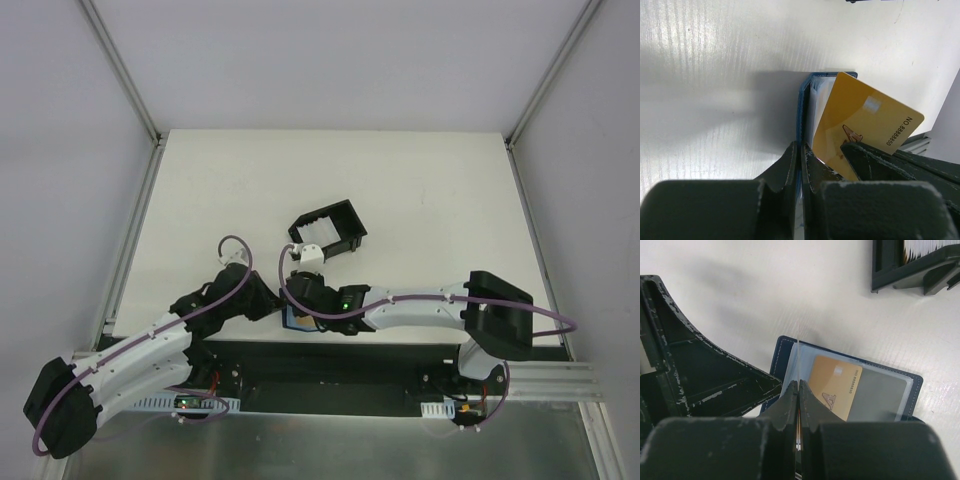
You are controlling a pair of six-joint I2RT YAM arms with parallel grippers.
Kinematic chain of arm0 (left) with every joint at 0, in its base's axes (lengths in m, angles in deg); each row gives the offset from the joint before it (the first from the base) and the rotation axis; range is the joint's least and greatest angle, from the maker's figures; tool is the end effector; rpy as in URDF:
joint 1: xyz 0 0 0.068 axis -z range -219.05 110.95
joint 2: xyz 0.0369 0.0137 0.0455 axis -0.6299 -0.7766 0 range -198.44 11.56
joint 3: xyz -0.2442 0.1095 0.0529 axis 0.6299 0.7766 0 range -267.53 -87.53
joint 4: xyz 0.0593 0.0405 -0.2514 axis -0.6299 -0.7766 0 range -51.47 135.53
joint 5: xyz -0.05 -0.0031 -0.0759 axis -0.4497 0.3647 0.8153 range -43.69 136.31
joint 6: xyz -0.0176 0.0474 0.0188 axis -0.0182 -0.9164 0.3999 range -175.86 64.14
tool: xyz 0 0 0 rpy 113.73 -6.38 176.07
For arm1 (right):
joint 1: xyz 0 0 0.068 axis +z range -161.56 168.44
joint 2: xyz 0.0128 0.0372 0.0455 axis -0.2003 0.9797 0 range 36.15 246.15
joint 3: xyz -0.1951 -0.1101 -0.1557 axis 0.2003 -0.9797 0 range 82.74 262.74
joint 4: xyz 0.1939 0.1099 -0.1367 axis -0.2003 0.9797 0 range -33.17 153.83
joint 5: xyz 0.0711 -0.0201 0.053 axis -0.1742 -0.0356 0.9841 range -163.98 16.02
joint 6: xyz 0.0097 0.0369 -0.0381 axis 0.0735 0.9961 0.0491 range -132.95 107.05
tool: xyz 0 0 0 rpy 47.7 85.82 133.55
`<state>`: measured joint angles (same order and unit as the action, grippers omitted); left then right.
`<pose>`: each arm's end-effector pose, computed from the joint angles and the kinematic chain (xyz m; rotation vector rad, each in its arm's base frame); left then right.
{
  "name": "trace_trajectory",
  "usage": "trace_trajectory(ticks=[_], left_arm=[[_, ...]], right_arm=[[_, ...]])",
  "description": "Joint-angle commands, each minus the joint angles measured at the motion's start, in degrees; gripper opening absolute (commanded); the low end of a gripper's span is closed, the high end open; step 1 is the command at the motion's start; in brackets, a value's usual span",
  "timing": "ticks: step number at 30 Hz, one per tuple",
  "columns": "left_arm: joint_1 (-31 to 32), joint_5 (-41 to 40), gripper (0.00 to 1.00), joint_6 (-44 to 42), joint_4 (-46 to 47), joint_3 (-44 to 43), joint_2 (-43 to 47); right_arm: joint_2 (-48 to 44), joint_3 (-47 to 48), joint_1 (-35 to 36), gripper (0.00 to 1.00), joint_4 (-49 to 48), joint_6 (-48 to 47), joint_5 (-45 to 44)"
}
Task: Put the credit cards into the card holder
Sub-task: Insert the credit card into the card holder.
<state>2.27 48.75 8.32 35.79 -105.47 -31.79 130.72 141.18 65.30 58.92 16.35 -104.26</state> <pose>0.1227 -0.1099 0.1807 -0.4495 2.3568 -1.0219 0.0986 0.3432 0.2159 -0.6102 2.0870 0.4860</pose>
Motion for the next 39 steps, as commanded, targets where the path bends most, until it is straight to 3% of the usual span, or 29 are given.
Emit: trace_trajectory(ticks=[1,19,27,39], left_arm=[[0.6,-0.5,0.0,2.7,1.74,0.36,0.9],[0.6,-1.91,0.0,6.04,1.83,2.2,2.31],[0.6,-2.09,0.0,6.92,2.0,2.38,2.48],[0.6,-1.56,0.0,7.45,3.5,2.9,1.87]], right_arm=[[-1.75,0.01,0.4,0.0,-2.7,-0.3,-1.45],[-3.86,-0.16,1.89,0.0,-3.41,-0.47,-5.58],[-2.19,0.89,1.89,0.0,0.9,0.76,-6.28],[-0.26,0.98,1.71,0.0,-0.77,0.41,-3.03]])
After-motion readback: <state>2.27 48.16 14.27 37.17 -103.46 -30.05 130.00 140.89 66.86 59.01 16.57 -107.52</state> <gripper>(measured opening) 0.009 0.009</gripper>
